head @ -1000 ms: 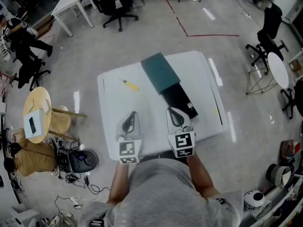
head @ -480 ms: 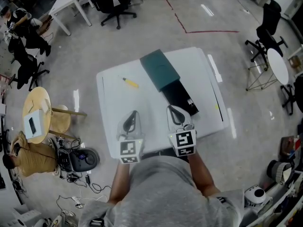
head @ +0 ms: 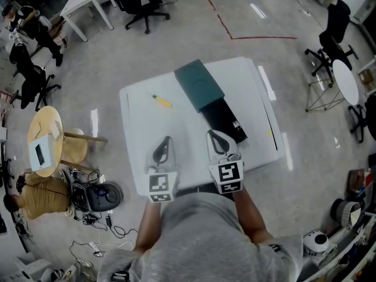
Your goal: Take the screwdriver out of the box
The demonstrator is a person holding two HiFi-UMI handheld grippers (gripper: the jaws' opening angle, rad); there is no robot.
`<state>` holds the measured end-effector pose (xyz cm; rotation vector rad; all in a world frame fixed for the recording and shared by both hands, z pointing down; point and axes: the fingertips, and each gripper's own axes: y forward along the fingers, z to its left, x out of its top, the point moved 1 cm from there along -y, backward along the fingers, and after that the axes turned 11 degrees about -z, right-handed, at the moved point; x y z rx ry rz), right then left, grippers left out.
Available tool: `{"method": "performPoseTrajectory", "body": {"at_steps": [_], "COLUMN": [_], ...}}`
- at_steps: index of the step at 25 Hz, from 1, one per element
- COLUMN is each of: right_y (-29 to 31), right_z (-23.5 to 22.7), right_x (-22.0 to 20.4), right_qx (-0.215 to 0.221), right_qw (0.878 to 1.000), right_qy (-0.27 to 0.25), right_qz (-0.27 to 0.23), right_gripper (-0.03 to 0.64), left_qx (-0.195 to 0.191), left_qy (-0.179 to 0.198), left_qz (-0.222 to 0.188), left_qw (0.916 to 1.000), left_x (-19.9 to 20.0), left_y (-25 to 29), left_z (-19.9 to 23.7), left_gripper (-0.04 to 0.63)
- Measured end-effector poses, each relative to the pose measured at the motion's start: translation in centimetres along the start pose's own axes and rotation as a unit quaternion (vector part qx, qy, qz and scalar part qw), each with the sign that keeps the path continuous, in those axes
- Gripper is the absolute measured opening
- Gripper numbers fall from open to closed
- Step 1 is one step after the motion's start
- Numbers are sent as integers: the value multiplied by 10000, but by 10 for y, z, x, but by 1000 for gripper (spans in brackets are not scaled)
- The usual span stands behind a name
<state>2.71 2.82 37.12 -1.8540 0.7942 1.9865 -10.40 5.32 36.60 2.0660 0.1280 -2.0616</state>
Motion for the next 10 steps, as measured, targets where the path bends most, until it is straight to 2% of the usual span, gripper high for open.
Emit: {"method": "performPoseTrajectory", "body": {"at_steps": [10], "right_y": [2], "right_z": [-1], "right_x": [0], "right_qx": [4], "right_qw": [10000], "right_qy": [16], "right_qz": [8], "right_gripper": [3], "left_qx": [-30], "left_qy": [-29], "left_qz": [30], "left_qw": [10000], "left_x": [-2], "left_y": [2], "left_z": [-1], "left_gripper": [12]}}
